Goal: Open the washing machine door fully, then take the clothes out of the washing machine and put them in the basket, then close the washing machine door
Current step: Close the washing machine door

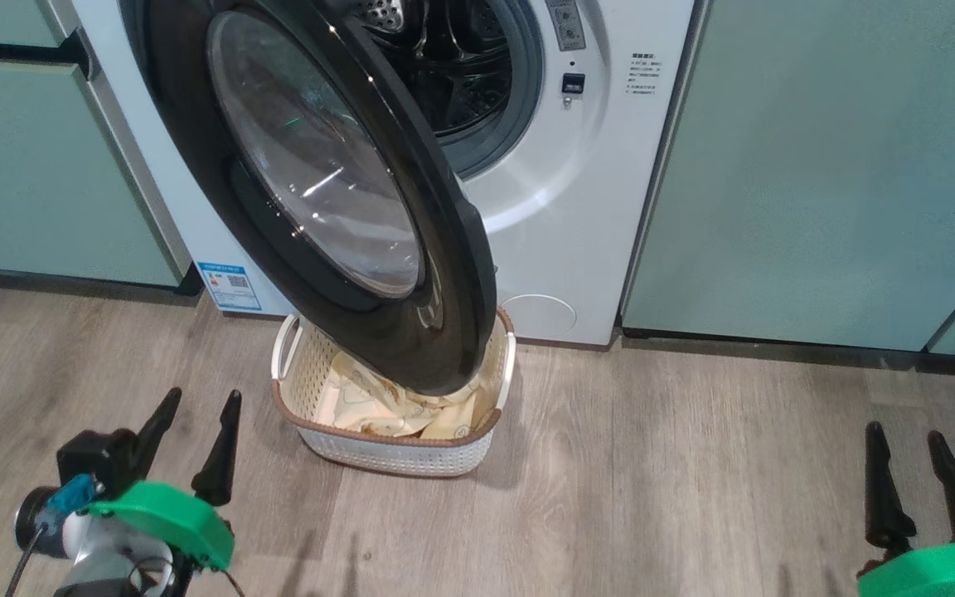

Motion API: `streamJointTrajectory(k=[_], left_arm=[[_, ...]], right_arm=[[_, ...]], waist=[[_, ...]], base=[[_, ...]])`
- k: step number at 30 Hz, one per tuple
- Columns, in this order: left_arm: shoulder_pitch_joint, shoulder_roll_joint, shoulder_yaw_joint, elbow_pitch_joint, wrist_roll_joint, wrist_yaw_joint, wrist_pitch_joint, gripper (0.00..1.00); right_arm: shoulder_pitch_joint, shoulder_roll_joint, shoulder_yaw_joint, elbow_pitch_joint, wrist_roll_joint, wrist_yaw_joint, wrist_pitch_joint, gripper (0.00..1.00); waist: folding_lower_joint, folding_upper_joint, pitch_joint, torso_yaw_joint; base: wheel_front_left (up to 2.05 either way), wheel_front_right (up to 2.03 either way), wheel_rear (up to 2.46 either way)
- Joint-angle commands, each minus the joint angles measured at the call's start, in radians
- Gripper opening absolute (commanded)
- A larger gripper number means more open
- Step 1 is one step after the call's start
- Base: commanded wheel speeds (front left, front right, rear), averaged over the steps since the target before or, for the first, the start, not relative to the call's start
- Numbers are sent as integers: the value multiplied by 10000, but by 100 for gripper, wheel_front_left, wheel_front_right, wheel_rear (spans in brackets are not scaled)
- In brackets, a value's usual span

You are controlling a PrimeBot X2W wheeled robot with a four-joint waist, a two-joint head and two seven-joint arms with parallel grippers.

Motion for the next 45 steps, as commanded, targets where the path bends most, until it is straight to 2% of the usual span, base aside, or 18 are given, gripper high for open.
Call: streamJointTrajectory(k=[1, 12, 13, 14, 15, 20, 27, 37, 41, 45], left_arm=[[-363, 289, 374, -255, 60, -9, -91, 100], [-335, 301, 495, -282, 124, -9, -91, 100], [-345, 301, 500, -277, 125, -9, -91, 100], [-352, 298, 502, -270, 127, -9, -91, 100], [-347, 284, 509, -274, 134, -9, -91, 100], [-283, 17, 715, -383, 274, -9, -91, 100], [-222, -268, 491, -505, 750, -9, -91, 100], [-479, -508, -219, -453, 1209, -9, -91, 100], [-569, -602, -481, -335, 1213, -9, -91, 100], [-694, -650, -609, -225, 1178, -9, -91, 100]], right_arm=[[-324, -121, 152, -327, -32, 37, -96, 100], [-364, -137, 126, -406, -1, 37, -96, 98], [-402, -126, 30, -473, 64, 37, -96, 77], [-446, -113, -96, -569, 131, 37, -96, 42], [-497, -97, -225, -695, 196, 37, -96, 0], [-833, -97, -504, -1603, 684, 37, -96, 0], [-1759, -478, 303, -2943, 1314, 37, -96, 0], [-3608, -1113, 3539, -3890, 1227, 37, -96, 0], [-4189, -1112, 5088, -3678, 1303, 37, -96, 0], [-4701, -1103, 6567, -3109, 887, 37, -96, 0]], waist=[[0, 0, -10, 9], [0, 0, 14, 83], [0, 0, 21, 94], [0, 0, 26, 105], [0, 0, 27, 115], [0, 0, 1, 319], [0, 0, -76, 979], [0, 0, -103, 2304], [0, 0, -117, 2735], [0, 0, -106, 3086]], base=[[0, 0, 0], [0, 0, 0], [0, 0, 0], [0, 0, 0], [0, 0, 0], [0, 0, 0], [0, 0, 0], [0, 0, 0], [0, 0, 0], [0, 0, 0]])
